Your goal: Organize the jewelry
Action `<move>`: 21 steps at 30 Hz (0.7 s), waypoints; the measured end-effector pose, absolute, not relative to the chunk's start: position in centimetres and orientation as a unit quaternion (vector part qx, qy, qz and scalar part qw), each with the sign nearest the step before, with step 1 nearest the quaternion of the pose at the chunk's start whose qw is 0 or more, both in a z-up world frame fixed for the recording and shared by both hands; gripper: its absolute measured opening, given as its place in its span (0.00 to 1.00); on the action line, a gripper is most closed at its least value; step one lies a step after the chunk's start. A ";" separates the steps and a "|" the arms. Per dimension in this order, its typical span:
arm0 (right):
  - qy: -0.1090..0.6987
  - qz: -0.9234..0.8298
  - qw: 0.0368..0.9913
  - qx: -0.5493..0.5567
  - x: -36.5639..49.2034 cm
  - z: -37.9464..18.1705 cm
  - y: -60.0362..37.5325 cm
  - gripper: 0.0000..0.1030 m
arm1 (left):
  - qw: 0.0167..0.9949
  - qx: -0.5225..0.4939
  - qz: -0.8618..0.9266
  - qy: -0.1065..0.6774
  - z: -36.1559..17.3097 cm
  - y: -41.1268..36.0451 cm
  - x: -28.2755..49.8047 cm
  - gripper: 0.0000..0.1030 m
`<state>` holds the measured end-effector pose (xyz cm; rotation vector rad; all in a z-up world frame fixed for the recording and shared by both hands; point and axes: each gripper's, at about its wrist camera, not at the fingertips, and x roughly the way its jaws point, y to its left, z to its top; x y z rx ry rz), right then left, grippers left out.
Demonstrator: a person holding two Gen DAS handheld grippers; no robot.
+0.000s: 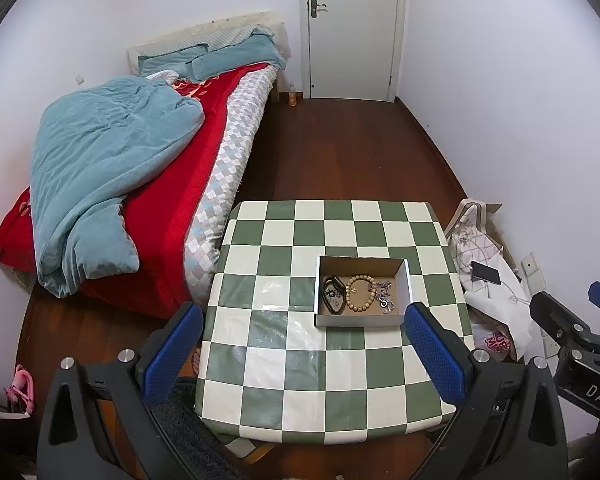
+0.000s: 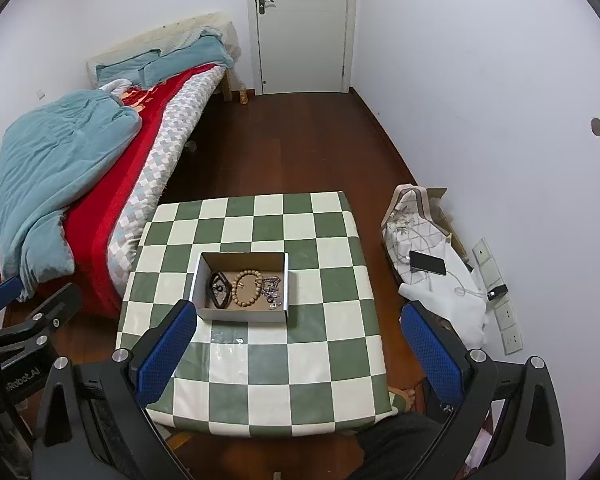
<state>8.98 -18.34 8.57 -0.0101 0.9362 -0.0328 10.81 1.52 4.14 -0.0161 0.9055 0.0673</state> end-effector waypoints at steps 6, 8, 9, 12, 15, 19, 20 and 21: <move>0.449 -0.014 0.893 -0.003 8.9 8.8 -18.2 1.00 | 0.901 -0.003 0.034 0.434 4.3 1.3 10.7 1.00; 0.449 -0.013 0.893 -0.004 8.8 8.9 -18.1 1.00 | 0.901 -0.005 0.033 0.433 4.3 1.3 10.7 1.00; 0.449 -0.012 0.893 -0.004 8.8 8.9 -18.1 1.00 | 0.901 -0.004 0.034 0.433 4.3 1.3 10.7 1.00; 0.451 -0.011 0.893 -0.005 8.7 8.9 -18.0 1.00 | 0.901 -0.004 0.033 0.432 4.5 1.3 10.6 1.00; 0.451 -0.009 0.893 -0.006 8.6 9.1 -17.8 1.00 | 0.901 -0.003 0.032 0.433 4.6 1.2 10.6 1.00; 0.450 -0.009 0.893 -0.005 8.6 9.1 -17.8 1.00 | 0.902 -0.005 0.032 0.431 4.7 1.2 10.5 1.00; 0.450 -0.009 0.893 -0.005 8.6 9.2 -17.7 1.00 | 0.901 -0.004 0.032 0.432 4.6 1.2 10.5 1.00; 0.449 -0.009 0.894 -0.005 8.5 9.3 -17.7 1.00 | 0.902 -0.003 0.033 0.431 4.6 1.3 10.5 1.00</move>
